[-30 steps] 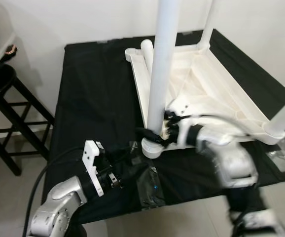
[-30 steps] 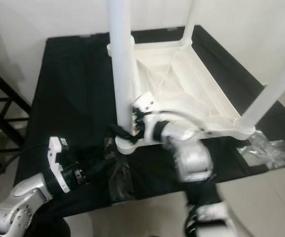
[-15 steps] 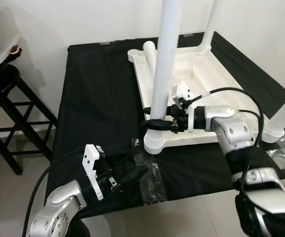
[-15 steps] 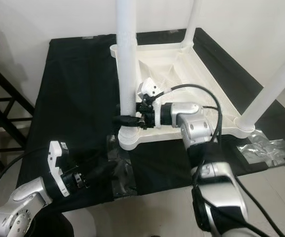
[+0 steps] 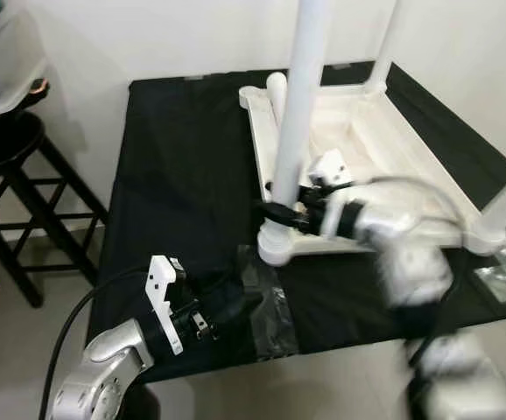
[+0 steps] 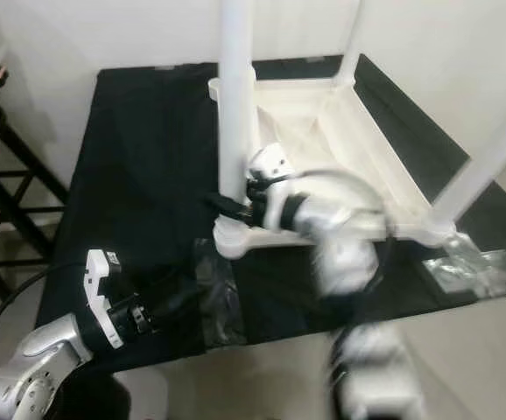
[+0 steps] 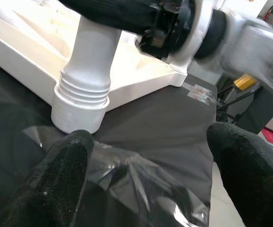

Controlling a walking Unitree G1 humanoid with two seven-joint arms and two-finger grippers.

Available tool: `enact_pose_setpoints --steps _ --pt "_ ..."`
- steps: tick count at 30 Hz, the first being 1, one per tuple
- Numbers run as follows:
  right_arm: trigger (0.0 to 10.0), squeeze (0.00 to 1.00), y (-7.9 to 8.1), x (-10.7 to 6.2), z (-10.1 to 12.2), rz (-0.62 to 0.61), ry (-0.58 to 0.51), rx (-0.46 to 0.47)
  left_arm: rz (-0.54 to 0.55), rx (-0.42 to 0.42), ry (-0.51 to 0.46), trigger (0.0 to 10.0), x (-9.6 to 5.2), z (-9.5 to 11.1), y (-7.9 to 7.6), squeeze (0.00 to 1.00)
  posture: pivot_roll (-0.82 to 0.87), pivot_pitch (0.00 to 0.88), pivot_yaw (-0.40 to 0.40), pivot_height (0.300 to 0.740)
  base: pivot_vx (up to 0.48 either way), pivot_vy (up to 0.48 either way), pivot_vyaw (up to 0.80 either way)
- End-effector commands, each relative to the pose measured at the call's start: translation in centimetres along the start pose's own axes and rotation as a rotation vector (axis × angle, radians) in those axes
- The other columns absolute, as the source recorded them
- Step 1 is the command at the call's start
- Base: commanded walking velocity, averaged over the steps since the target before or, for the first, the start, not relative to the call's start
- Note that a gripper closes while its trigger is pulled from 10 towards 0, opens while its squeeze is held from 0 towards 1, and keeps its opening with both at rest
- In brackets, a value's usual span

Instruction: Building children table

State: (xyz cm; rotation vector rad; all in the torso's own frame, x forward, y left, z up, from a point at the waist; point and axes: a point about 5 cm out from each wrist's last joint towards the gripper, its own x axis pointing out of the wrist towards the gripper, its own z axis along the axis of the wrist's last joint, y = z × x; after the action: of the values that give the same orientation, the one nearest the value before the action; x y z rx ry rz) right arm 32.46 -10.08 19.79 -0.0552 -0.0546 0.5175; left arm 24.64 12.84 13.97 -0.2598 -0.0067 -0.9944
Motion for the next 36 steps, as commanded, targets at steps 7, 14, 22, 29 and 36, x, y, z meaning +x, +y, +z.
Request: enact_pose_setpoints --steps 7,14,22,29,36 --pt "0.0 0.00 1.0 -2.0 -4.2 -0.115 0.201 -0.039 -0.012 -0.003 0.029 10.0 -0.4 -0.1 0.5 0.00 -0.05 0.204 0.014 0.740 0.000 0.000 0.00" --pt "10.0 1.00 0.5 -1.8 -2.5 -0.149 0.183 -0.042 0.009 0.001 0.011 10.0 -0.4 0.1 0.7 0.00 -0.05 0.197 0.011 0.740 0.000 0.000 0.00" --pt "10.0 1.00 -0.7 -0.2 1.6 0.107 0.006 -0.032 0.004 0.002 0.012 10.0 -0.2 0.0 0.7 0.00 -0.05 0.193 0.006 0.740 0.000 0.000 0.00" --pt "10.0 0.00 -2.5 -0.7 3.7 0.641 0.023 -0.305 0.013 0.020 -0.002 10.0 -0.1 -0.1 0.3 0.00 -0.03 0.190 -0.009 0.740 0.000 0.000 0.00" --pt "10.0 0.00 -4.3 1.1 4.8 0.648 0.059 -0.361 0.032 0.050 -0.019 10.0 -0.2 0.1 0.2 0.00 -0.01 0.191 -0.016 0.740 0.000 0.000 0.00"
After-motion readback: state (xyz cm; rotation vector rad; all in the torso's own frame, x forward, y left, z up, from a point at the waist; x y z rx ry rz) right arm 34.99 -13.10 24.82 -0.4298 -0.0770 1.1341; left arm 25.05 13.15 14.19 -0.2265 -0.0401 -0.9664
